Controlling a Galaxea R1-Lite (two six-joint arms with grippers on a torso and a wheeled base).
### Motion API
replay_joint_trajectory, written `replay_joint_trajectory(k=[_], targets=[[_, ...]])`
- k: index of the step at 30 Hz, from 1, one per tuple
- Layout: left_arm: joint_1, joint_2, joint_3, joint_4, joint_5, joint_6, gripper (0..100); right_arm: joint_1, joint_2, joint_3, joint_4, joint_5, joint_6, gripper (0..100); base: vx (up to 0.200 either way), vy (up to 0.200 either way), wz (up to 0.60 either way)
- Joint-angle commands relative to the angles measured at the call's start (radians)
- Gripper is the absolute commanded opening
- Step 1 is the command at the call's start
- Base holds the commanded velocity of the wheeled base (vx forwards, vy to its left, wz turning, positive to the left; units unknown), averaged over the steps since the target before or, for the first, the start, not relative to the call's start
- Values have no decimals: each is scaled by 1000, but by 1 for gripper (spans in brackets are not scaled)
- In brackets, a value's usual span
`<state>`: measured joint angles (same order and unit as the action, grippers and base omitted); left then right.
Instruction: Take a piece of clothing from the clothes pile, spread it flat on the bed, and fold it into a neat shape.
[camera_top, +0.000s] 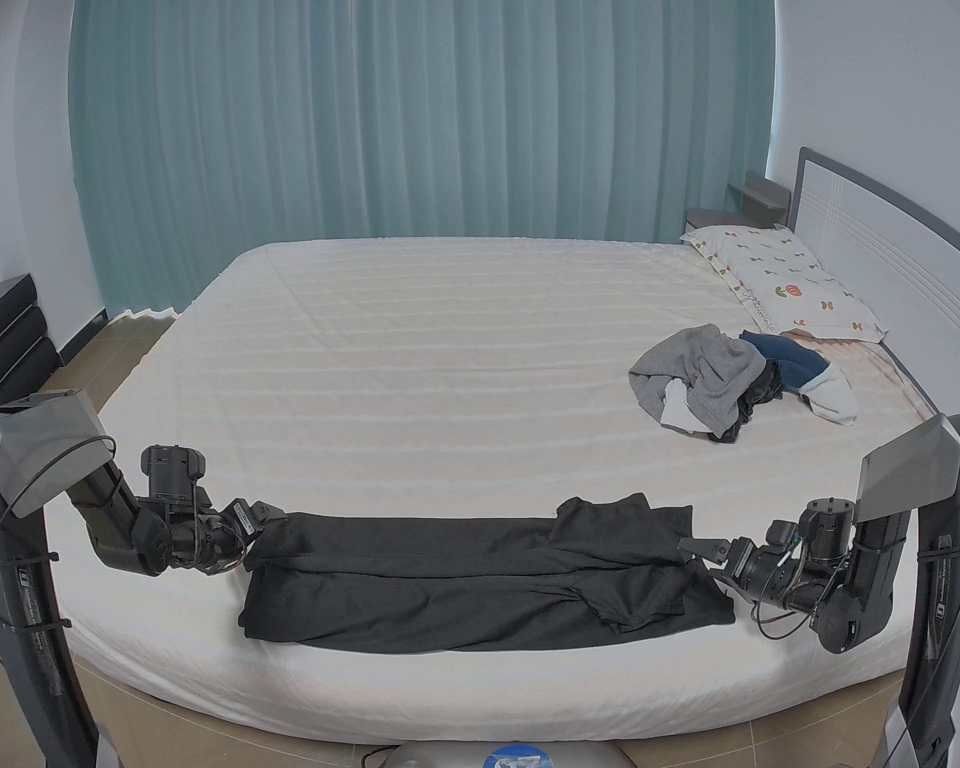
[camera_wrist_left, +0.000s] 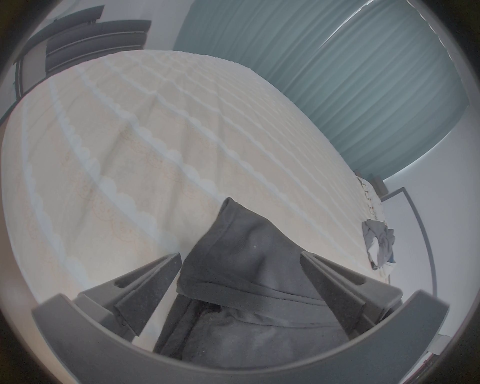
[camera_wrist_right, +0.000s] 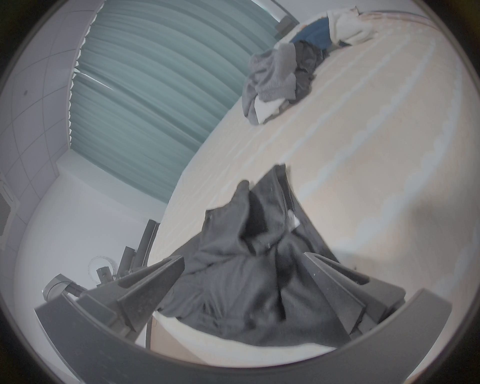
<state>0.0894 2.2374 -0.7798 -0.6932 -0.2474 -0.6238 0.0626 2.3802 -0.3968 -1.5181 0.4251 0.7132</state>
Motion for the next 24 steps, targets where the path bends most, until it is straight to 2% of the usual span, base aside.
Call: replay_joint_trajectory(k=[1, 7, 14, 15, 20, 24], targets=[[29, -7, 10, -5, -39, -5, 100, 5, -49, -125, 105, -16, 0, 100, 0, 0, 0], [30, -6, 10, -5, -39, -8, 100, 48, -35, -278, 276, -19, -3, 100, 0, 0, 0], [30, 1, 11, -5, -38, -7, 100, 79, 30, -333, 305, -19, -9, 100, 0, 0, 0], [30, 1, 13, -5, -38, -5, 100, 82, 50, -330, 306, -17, -28, 0, 0, 0, 0], [30, 2, 13, 0, -38, -2, 100, 68, 70, -310, 317, -35, -121, 0, 0, 0, 0], [30, 1, 19, 1, -38, -1, 100, 52, 71, -307, 319, -66, -139, 0, 0, 0, 0]])
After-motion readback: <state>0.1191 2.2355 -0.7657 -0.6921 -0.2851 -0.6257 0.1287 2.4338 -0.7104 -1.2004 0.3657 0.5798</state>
